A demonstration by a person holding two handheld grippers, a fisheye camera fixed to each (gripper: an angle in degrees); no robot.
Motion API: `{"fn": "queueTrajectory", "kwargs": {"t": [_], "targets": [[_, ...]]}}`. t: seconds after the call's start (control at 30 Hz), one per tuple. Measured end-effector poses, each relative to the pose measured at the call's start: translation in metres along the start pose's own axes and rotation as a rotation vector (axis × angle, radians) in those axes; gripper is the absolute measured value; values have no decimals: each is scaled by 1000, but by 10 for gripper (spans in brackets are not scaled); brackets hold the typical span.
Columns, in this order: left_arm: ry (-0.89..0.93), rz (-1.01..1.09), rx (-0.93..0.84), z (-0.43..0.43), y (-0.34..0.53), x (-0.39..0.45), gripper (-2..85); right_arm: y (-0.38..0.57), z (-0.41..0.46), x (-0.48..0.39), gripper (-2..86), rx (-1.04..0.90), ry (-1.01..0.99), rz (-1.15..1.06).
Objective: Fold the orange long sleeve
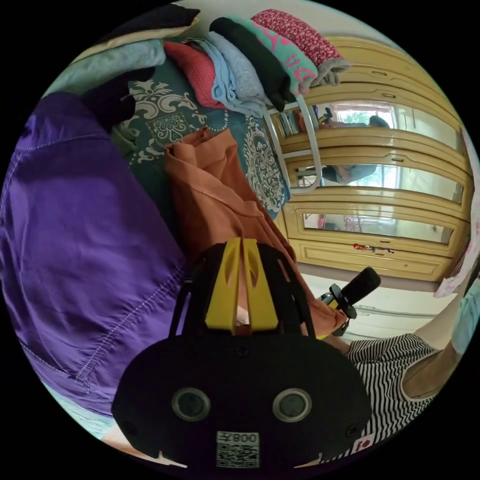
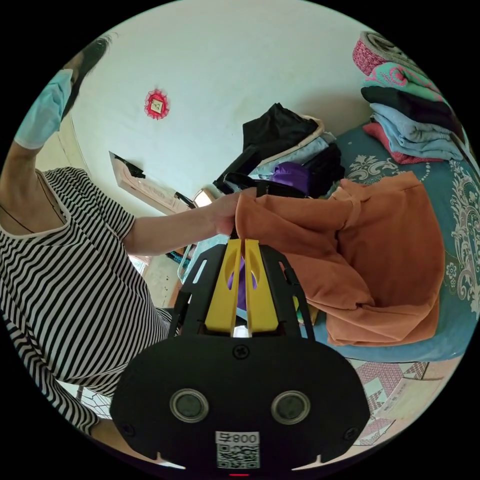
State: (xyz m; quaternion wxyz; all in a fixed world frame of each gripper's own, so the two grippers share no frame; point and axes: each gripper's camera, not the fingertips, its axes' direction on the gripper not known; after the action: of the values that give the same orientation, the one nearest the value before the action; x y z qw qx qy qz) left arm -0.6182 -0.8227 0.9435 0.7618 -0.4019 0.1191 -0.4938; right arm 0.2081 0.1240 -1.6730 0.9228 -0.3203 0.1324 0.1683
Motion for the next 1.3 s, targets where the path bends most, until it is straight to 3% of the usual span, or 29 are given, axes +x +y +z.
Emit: {"fn": "queueTrajectory", "kwargs": {"t": [0.2,0.37,0.43,0.5,0.63,0.9,1.1,1.3], "targets": [[166,-13,34,-53,18,21,124,-49,-12,-15,7,19,23,15],[128,14,-90,-85,24,49,171,-99,-7,-41,7,-34,46,-23],[192,-6,-137,-95,27,56,185,-115,-2,-49,7,-67,68,-24],[178,0,-150,-111,35,66,178,-131,0,-59,7,-76,77,-31],[-77,106,-274,-142,58,99,44,-168,-6,-85,7,-74,88,-36],[-46,295,-10,-297,130,190,16,-239,-70,-148,11,122,34,-43],[189,432,207,-449,206,266,12,-307,-124,-235,16,297,-18,-136],[324,765,421,-646,317,384,11,-387,-183,-348,14,574,-199,-334]]}}
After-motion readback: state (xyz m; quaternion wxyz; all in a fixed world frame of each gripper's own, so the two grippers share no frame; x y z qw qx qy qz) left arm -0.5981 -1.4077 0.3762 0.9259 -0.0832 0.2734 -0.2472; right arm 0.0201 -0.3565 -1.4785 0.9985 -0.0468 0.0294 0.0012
